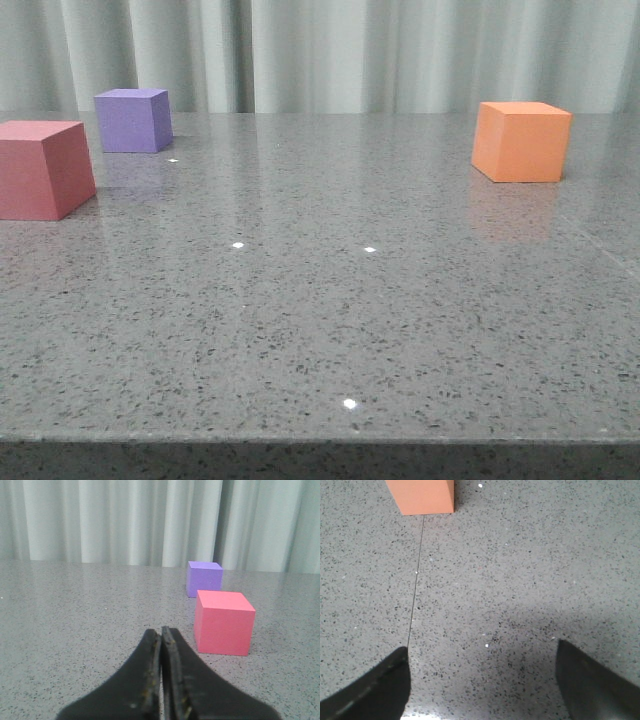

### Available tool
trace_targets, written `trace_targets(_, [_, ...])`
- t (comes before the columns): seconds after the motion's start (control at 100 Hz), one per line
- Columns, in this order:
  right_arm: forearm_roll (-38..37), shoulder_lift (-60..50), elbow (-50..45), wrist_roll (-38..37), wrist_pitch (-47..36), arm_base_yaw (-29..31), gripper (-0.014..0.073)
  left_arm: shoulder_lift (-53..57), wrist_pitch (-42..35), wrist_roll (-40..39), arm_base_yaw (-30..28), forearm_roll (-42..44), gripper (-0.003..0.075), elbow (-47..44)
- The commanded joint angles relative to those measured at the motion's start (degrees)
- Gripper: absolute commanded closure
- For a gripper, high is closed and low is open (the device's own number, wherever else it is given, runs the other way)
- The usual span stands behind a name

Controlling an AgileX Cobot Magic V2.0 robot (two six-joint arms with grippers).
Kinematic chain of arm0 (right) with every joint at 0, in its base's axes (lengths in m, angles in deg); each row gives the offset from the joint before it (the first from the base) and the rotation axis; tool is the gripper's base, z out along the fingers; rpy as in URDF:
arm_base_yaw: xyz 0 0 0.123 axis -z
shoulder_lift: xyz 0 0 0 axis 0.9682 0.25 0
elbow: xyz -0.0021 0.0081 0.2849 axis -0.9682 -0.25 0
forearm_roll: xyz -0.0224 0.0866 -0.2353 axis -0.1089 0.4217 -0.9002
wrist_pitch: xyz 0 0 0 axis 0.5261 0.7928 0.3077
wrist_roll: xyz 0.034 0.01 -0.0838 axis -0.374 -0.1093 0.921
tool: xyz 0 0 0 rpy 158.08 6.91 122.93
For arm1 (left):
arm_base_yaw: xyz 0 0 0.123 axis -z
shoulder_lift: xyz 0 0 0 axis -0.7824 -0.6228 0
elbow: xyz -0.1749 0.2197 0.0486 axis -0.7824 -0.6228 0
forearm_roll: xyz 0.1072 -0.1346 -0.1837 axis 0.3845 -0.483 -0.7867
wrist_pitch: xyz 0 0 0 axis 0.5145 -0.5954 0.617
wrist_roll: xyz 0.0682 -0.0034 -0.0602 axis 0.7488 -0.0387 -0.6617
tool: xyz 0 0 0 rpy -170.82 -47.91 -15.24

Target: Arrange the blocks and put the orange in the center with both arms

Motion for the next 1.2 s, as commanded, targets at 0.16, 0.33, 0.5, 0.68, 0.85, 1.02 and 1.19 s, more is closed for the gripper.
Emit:
trace_targets(0.16, [4.6,4.4,5.4,0.0,-2.3,-0.4,-0.004,1.7,-4.2,-0.4,0.1,-0.5,0.0741,-2.4])
trace_targets(0.33, [4.5,12.8,13.0,0.0,-1.6,-4.3,-0.004,1.7,-4.2,-0.4,0.1,-0.5,0.0741,-2.4])
trace_targets(0.5, [3.0,23.6,22.0,0.0,-1.8,-7.2,-0.004,1.7,-4.2,-0.4,0.1,-0.5,0.0741,-2.4])
trace_targets(0.68, [0.8,33.7,32.3,0.0,0.0,-7.3,-0.004,1.7,-4.2,-0.4,0.1,-0.5,0.0741,-2.4])
trace_targets(0.85, [0.5,41.1,39.7,0.0,0.2,-7.3,-0.004,1.7,-4.2,-0.4,0.1,-0.5,0.0741,-2.4])
trace_targets(1.02, [-0.3,46.2,43.8,0.0,-0.1,-7.3,-0.004,1.7,-4.2,-0.4,0.1,-0.5,0.0741,-2.4])
trace_targets(1.19, [-0.3,49.8,44.9,0.0,-0.7,-7.3,-0.004,1.7,-4.2,-0.4,0.1,-0.5,0.0741,-2.4])
